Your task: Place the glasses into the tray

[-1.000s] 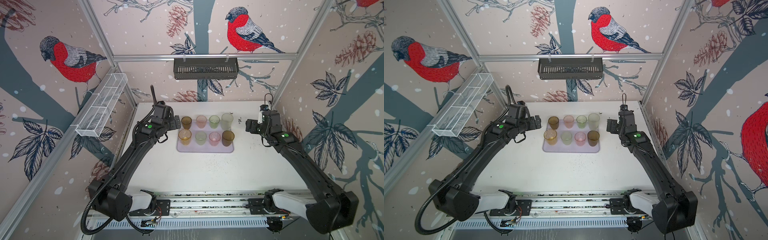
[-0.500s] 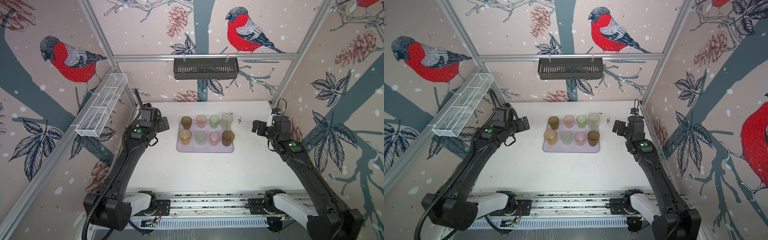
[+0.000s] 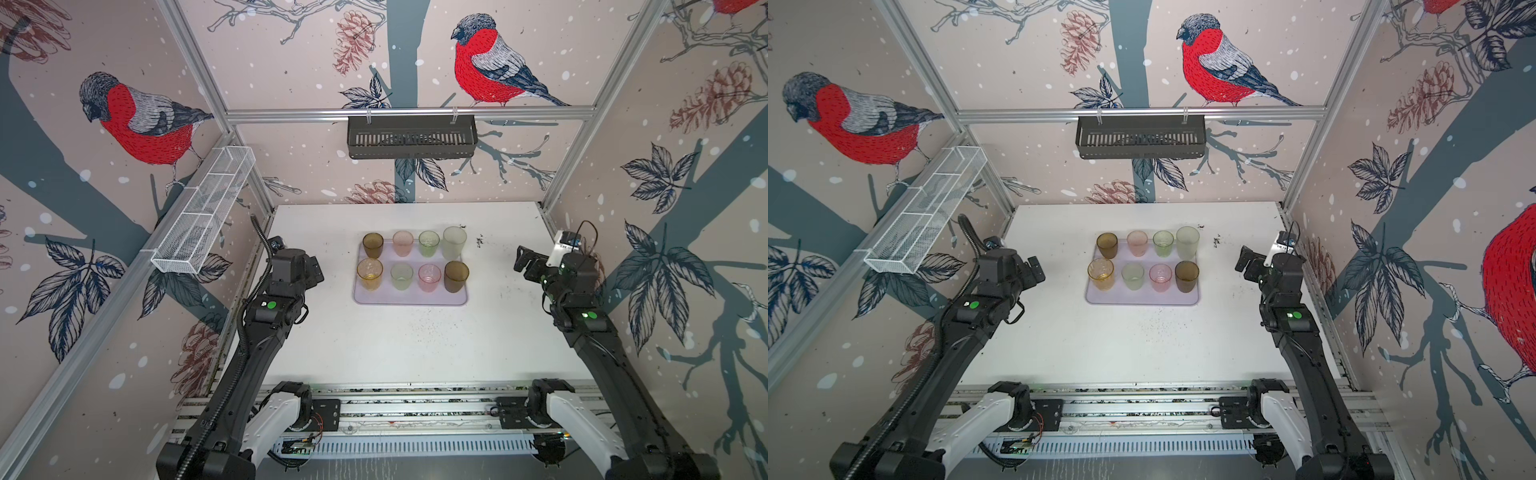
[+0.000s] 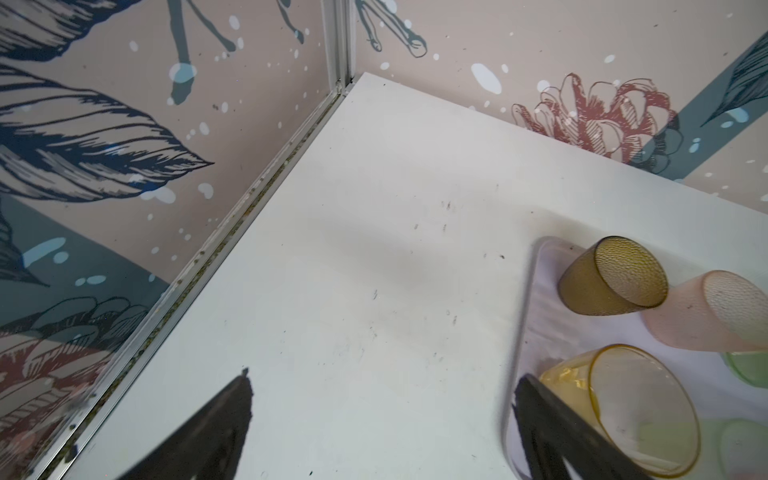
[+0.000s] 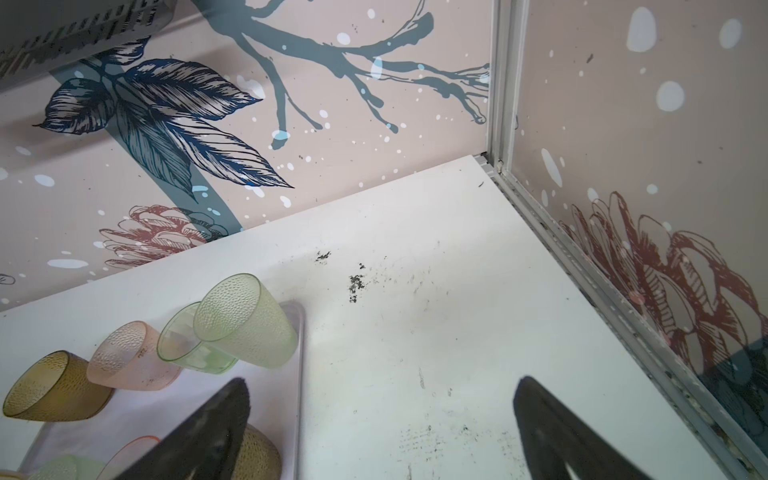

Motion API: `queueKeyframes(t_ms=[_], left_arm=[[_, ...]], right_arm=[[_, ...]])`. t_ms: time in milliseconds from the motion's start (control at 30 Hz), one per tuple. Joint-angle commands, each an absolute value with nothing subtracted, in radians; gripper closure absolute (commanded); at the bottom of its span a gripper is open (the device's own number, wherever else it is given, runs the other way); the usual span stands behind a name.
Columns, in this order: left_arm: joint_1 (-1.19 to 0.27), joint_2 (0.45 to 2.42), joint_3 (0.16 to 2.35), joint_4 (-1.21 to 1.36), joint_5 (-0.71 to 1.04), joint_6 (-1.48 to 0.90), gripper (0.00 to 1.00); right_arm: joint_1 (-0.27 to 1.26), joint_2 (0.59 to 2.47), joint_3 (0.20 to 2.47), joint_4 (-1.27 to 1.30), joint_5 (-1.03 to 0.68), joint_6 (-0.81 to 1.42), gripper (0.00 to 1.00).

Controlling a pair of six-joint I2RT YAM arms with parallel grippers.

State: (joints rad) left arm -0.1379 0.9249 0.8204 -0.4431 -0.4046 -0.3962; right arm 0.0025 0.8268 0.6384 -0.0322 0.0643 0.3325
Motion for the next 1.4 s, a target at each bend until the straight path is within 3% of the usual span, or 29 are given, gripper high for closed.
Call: queueKeyframes(t_ms=[0, 100, 233, 700, 1033, 1367], left_arm=[[-0.133, 0.908, 0.764, -0.322, -0.474, -0.412, 0.02], [-0.132, 0.908, 0.710, -0.284, -0.494, -0.396, 0.02], [-0.132, 0.888, 0.618, -0.188, -0.529, -0.352, 0.02], [-0.132, 0.879, 0.228, 0.444, -0.484, -0.162, 0.02], [-0.132, 0.986, 0.129, 0.722, -0.467, -0.132, 0.02], [-0.132, 1.214, 0.184, 0.942, -0.472, -0.080, 0.02]], right_arm=[[-0.020, 0.790, 0.561, 0.117, 0.182, 0.392, 0.00], [-0.041, 0.774, 0.476, 0.191, 0.229, 0.404, 0.00], [-0.055, 0.787, 0.357, 0.334, 0.163, 0.365, 0.00], [-0.065, 0.969, 0.193, 0.615, 0.163, 0.300, 0.00], [-0.064, 1.127, 0.173, 0.803, 0.178, 0.228, 0.00], [-0.058, 1.320, 0.251, 0.960, 0.155, 0.172, 0.00]])
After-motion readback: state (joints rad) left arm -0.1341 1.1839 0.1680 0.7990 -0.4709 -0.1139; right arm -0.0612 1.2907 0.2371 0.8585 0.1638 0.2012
